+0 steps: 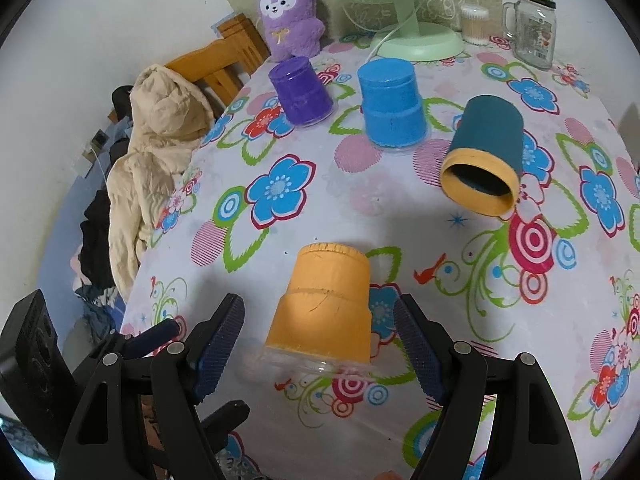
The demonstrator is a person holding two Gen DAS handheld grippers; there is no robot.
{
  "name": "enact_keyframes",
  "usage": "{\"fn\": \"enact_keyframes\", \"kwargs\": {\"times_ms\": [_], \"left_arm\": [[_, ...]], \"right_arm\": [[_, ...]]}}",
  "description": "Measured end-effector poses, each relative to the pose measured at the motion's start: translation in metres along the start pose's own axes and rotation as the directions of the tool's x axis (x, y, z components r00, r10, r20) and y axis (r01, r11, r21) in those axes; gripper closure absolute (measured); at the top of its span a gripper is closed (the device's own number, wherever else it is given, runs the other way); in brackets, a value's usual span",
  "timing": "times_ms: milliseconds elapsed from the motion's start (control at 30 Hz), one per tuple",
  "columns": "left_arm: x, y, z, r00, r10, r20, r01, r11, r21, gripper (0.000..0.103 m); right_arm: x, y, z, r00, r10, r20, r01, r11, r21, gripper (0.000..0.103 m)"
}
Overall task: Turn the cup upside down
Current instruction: 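Lift the orange cup with the right tool and rotate it rim-down, then hold the orange cup out with the right tool while the left tool grasps its body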
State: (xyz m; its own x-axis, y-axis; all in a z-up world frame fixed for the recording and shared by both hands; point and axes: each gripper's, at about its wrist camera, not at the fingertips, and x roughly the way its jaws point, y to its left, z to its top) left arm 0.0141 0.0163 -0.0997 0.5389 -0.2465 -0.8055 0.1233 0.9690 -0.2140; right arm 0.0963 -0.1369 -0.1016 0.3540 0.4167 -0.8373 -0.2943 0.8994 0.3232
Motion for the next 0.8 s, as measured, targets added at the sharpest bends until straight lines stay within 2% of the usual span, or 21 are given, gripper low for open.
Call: {"fn": "enact_keyframes", "kwargs": {"times_ms": [200,433,800], "left_arm": [[-0.004,-0.013,0.001,1.0,-0.023,-0.004,0.023,1.0,0.012,0.0],[-0.004,-0.023,0.01,1.0,-0.017,-0.005,0.017,1.0,0.009,0.0],[-0.001,-0.042,0.034,0.998,-0.067,-0.008,0.067,0.997,0.028,0.0]], "right_arm": [[-0.011,-0.011,-0.004,1.0,0.026,0.014,-0.026,1.0,0.012,0.023],[-0.03,-0.03,-0.013,0.998,0.031,0.052,-0.032,0.999,0.025,0.023],[-0.042,-0.068,-0.029,0.995,-0.06,0.075,0.056,0.997,0.059,0.022]]}}
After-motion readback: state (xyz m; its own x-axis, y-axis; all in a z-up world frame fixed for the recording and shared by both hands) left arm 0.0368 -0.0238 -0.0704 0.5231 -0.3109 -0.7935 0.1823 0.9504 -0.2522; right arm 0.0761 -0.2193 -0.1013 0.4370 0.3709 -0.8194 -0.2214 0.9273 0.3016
